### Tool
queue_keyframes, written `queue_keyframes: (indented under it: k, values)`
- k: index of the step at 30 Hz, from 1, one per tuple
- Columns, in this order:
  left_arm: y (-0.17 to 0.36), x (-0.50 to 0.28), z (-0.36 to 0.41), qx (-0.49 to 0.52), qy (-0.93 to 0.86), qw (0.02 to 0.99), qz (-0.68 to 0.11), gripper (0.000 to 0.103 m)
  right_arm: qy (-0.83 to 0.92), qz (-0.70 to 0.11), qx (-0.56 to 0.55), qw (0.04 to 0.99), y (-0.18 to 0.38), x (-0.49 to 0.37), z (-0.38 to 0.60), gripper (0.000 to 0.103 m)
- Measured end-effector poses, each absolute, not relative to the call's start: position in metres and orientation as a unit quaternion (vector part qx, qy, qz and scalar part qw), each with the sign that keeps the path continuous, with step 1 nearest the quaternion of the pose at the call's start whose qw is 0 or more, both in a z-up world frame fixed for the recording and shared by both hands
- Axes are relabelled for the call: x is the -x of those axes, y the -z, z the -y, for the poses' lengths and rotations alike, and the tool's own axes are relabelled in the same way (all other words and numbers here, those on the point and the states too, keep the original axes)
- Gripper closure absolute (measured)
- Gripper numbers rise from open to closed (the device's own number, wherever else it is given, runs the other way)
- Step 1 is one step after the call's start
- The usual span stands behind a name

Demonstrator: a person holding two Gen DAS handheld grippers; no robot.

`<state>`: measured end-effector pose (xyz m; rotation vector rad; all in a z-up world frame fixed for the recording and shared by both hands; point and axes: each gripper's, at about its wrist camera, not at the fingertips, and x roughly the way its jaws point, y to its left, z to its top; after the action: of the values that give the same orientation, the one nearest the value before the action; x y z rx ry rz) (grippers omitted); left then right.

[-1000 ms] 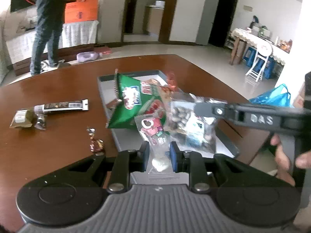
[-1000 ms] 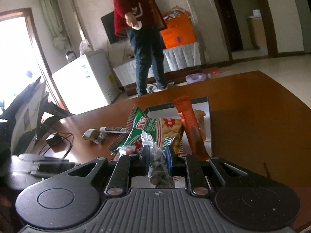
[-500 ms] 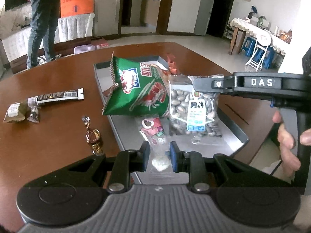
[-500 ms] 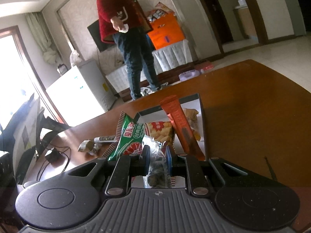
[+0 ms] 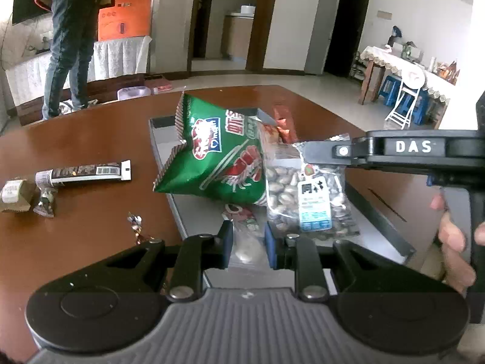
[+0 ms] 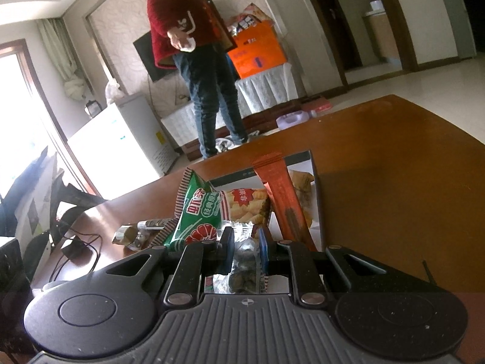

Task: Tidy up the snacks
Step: 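Carry the candy packet and nut bag over the white box, then open both tools to drop the packets into the box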

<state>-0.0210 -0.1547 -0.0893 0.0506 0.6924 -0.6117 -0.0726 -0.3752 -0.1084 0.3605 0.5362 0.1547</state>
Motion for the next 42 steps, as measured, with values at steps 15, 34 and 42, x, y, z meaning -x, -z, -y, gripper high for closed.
queue_keyframes:
  k: [15, 34, 42]
  values:
    - [0.099, -0.018, 0.169, -0.004, 0.272, 0.906, -0.324, 0.082, -0.075, -0.258, -0.173, 0.948, 0.116, 0.054, 0.374, 0.083]
    - [0.104, -0.014, 0.168, -0.029, 0.268, 0.912, -0.308, 0.082, -0.054, -0.262, -0.191, 0.944, 0.119, 0.053, 0.383, 0.076]
    - [0.104, -0.013, 0.168, -0.034, 0.27, 0.913, -0.303, 0.082, -0.035, -0.239, -0.164, 0.956, 0.114, 0.056, 0.378, 0.068]
